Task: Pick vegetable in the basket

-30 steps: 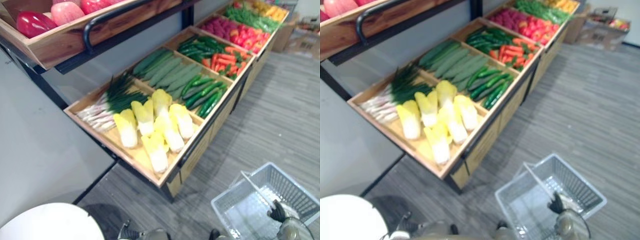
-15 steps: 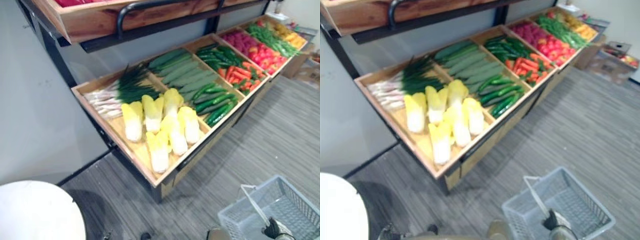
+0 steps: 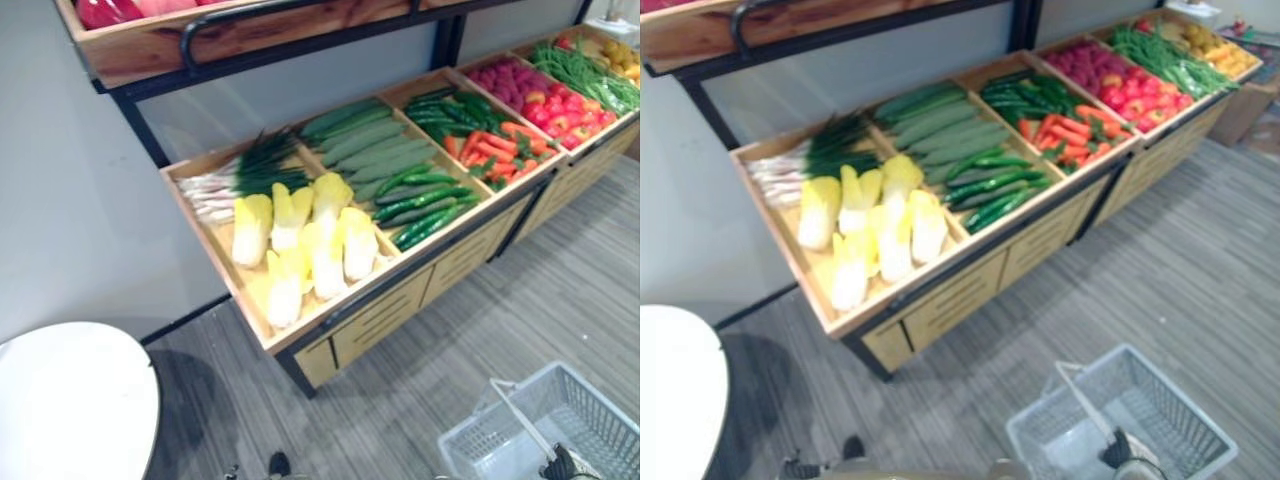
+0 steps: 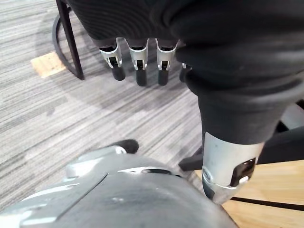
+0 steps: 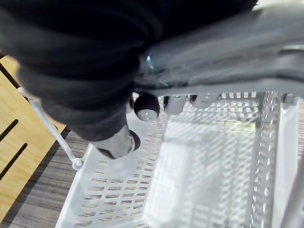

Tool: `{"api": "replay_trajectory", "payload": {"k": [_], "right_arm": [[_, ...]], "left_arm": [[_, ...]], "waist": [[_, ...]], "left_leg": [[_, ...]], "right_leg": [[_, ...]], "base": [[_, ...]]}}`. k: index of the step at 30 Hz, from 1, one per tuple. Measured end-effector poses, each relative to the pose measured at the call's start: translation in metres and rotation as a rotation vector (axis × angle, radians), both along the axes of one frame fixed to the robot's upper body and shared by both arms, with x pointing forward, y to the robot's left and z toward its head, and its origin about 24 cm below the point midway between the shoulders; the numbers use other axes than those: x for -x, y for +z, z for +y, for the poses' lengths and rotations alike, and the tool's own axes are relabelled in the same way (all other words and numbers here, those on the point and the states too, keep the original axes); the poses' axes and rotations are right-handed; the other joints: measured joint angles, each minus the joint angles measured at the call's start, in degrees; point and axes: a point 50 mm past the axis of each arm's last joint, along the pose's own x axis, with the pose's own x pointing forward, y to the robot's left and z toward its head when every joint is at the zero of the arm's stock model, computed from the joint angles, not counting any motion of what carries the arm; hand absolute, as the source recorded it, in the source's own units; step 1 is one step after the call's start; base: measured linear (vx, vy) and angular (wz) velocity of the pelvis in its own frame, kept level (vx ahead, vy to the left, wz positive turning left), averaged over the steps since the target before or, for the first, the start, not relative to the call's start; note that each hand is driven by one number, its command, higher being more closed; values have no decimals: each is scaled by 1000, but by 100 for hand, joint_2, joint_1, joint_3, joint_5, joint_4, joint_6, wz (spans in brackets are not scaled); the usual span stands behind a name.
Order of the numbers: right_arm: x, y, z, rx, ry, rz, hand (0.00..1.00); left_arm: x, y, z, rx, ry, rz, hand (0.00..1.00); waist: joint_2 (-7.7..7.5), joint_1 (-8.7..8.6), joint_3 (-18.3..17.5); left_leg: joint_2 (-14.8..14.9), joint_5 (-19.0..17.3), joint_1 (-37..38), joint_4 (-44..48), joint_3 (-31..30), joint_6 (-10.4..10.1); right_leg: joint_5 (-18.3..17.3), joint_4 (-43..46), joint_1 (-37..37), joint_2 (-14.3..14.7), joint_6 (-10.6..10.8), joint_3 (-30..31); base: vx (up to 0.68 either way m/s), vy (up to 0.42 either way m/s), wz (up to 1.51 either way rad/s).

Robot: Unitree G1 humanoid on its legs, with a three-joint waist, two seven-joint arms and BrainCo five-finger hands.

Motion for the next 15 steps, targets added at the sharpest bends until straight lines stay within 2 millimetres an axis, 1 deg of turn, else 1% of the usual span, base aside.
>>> {"api": "replay_trajectory", "payload": {"k": [1, 2, 3, 4, 5, 6, 8, 9, 10, 11, 12, 13, 14, 15], "right_arm": [[1, 1, -1, 2, -4, -8, 100], [2, 0, -1, 0, -19, -12, 100], [3, 0, 0, -3, -26, -15, 100], [3, 0, 0, -3, -23, -18, 100], [3, 1, 0, -1, -24, -20, 100], [2, 1, -1, 2, -28, -28, 100], [1, 4, -4, 13, -52, -52, 100], [1, 5, -6, 19, -66, -59, 100], [1, 5, -8, 21, -72, -61, 100], [0, 6, -10, 25, -85, -70, 100], [-1, 7, -11, 27, -95, -78, 100], [-1, 8, -12, 30, -98, -81, 100], [0, 9, -13, 43, -111, -92, 100], [2, 8, -12, 40, -111, -92, 100]], "left_arm": [[-6, 2, 0, -9, -8, -26, 0], [-14, 6, 1, -28, -16, -66, 0], [-21, 10, 3, -39, -19, -98, 0], [-34, 16, 4, -51, -27, -155, 0], [-39, 19, 4, -60, -28, -182, 0], [-48, 25, 5, -74, -29, -230, 0], [-69, 47, 7, -110, -33, -378, 0], [-82, 65, 8, -138, -41, -485, 0], [-88, 74, 9, -152, -40, -536, 0], [-98, 92, 10, -180, -40, -628, 0], [-104, 110, 8, -229, -71, -707, 0], [-108, 118, 5, -254, -97, -747, 0], [-115, 133, -2, -287, -142, -820, 0], [-120, 145, -7, -315, -184, -879, 0]], "waist": [[19, -1, 7], [23, 26, 4], [28, 46, -4], [-24, 39, 28], [-48, 44, 39], [-74, 50, 69], [-94, 56, 79], [-83, 59, 75], [-84, 68, 77], [-123, 93, 101], [-122, 134, 108], [-88, 170, 124], [5, 196, 130], [15, 167, 128]], "left_leg": [[-179, -228, 39, -69, -1, 5], [-314, -379, 70, -272, -33, 67], [-413, -344, 65, -350, -31, 108], [-550, -286, 59, -429, -31, 151], [-607, -268, 58, -473, -30, 172], [-682, -260, 57, -493, -31, 180], [-789, -269, 58, -531, -32, 171], [-818, -297, 65, -532, -60, 164], [-826, -321, 70, -531, -83, 175], [-877, -425, 101, -526, -212, 167], [-935, -526, 202, -536, -384, 163], [-896, -544, 286, -557, -403, 156], [-778, -577, 380, -563, -376, 144], [-717, -601, 443, -559, -399, 133]], "right_leg": [[118, -165, 40, -21, 50, 1], [257, -358, 49, -64, 122, -6], [388, -525, 77, -132, 152, 2], [564, -793, 172, -223, 207, -10], [638, -904, 208, -266, 215, -19], [725, -1052, 270, -321, 231, -48], [816, -1188, 314, -407, 265, -69], [815, -1165, 309, -436, 264, -81], [804, -1144, 304, -441, 248, -82], [702, -990, 232, -466, 89, -80], [649, -673, 136, -494, -5, -67], [655, -354, 38, -489, -2, -89], [667, 445, -285, -474, -20, -81], [715, 893, -464, -469, -92, -68]], "base": [[-26, 198, 11], [-28, 200, 6], [-34, 245, 6], [-16, 155, 5], [-8, 174, 9], [-4, 121, 7], [-2, 91, 5], [11, 48, 2], [26, 18, -7], [46, 9, -26], [65, 5, -37], [73, -15, -43], [37, -28, -24], [24, -28, -9]]}}
